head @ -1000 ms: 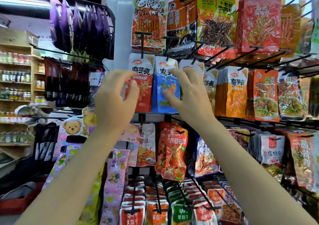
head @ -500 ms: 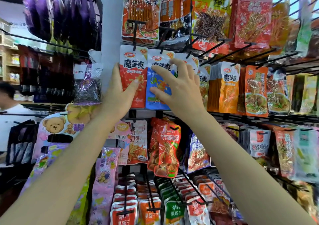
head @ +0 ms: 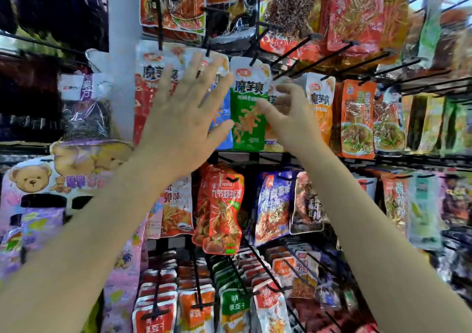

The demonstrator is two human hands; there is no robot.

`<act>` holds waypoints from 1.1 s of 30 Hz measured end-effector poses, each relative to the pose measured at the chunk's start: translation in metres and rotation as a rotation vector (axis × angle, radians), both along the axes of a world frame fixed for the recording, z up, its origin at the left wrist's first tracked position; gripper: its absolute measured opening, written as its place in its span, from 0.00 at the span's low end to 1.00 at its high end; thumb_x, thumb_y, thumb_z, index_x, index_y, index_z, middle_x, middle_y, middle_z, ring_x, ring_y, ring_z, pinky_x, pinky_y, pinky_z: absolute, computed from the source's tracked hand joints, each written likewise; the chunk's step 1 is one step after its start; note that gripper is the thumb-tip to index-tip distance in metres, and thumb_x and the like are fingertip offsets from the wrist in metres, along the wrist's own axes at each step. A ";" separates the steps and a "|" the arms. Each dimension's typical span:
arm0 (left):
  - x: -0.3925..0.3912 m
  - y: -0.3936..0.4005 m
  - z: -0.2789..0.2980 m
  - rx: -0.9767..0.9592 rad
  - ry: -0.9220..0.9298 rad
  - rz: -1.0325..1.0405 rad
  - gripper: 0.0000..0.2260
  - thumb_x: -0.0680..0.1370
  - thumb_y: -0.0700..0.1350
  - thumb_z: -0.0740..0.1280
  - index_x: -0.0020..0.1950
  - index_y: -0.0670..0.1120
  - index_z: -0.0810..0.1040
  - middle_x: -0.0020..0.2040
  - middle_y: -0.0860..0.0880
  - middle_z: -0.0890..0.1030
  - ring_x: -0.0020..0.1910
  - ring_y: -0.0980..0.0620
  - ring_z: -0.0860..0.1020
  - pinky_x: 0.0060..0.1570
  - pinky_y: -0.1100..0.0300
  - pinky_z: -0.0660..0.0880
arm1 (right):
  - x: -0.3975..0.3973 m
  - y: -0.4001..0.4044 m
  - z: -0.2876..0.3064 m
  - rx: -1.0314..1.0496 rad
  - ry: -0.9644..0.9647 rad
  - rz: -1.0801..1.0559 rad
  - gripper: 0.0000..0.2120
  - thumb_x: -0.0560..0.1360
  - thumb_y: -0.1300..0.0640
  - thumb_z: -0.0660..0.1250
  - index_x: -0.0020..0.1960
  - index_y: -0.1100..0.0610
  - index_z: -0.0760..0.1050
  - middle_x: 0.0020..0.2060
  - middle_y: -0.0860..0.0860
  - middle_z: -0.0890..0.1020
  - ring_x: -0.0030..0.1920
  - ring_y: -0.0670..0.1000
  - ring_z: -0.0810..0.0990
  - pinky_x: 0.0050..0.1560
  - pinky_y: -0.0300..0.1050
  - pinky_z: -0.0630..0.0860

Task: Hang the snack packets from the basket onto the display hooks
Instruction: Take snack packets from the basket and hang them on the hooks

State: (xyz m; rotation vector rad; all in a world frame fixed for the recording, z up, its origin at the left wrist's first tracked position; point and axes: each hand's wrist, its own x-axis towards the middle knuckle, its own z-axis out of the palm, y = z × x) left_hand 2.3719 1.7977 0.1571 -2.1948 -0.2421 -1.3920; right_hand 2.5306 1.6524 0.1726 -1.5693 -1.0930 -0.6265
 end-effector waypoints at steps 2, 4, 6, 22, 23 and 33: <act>0.004 0.003 -0.001 -0.028 0.044 0.074 0.34 0.80 0.63 0.48 0.83 0.48 0.55 0.83 0.45 0.52 0.82 0.43 0.49 0.77 0.38 0.44 | 0.007 0.003 0.005 -0.088 0.103 0.074 0.27 0.80 0.43 0.67 0.73 0.56 0.66 0.53 0.46 0.75 0.49 0.42 0.77 0.46 0.30 0.75; 0.005 0.005 -0.002 -0.065 0.060 0.098 0.35 0.79 0.65 0.45 0.83 0.50 0.51 0.84 0.46 0.48 0.82 0.45 0.45 0.77 0.39 0.41 | 0.012 0.012 0.008 -0.146 0.198 0.150 0.33 0.78 0.37 0.66 0.74 0.56 0.66 0.58 0.48 0.78 0.54 0.46 0.79 0.53 0.35 0.78; 0.004 0.005 -0.002 -0.091 0.067 0.101 0.35 0.79 0.66 0.43 0.83 0.51 0.48 0.84 0.47 0.45 0.82 0.47 0.42 0.77 0.39 0.40 | 0.015 0.019 0.009 -0.190 0.239 0.196 0.43 0.69 0.26 0.66 0.74 0.54 0.68 0.64 0.48 0.79 0.62 0.51 0.79 0.62 0.52 0.78; 0.005 0.007 -0.004 -0.101 0.109 0.178 0.37 0.79 0.71 0.41 0.82 0.55 0.36 0.82 0.49 0.35 0.80 0.48 0.32 0.77 0.40 0.36 | 0.036 0.031 0.024 -0.244 0.325 0.501 0.42 0.60 0.31 0.78 0.66 0.53 0.73 0.57 0.49 0.85 0.56 0.52 0.84 0.59 0.59 0.80; 0.005 0.008 -0.005 -0.099 0.105 0.175 0.37 0.78 0.71 0.42 0.82 0.55 0.37 0.83 0.49 0.36 0.80 0.48 0.33 0.77 0.40 0.37 | 0.036 0.031 0.023 -0.218 0.314 0.484 0.40 0.63 0.32 0.78 0.67 0.53 0.72 0.58 0.49 0.84 0.56 0.51 0.84 0.59 0.59 0.81; 0.003 0.008 -0.006 -0.087 0.090 0.155 0.38 0.78 0.71 0.45 0.83 0.54 0.41 0.83 0.48 0.40 0.81 0.48 0.36 0.78 0.39 0.39 | 0.023 0.038 0.025 -0.197 0.473 0.638 0.23 0.72 0.53 0.78 0.62 0.55 0.74 0.53 0.52 0.86 0.48 0.49 0.87 0.45 0.46 0.84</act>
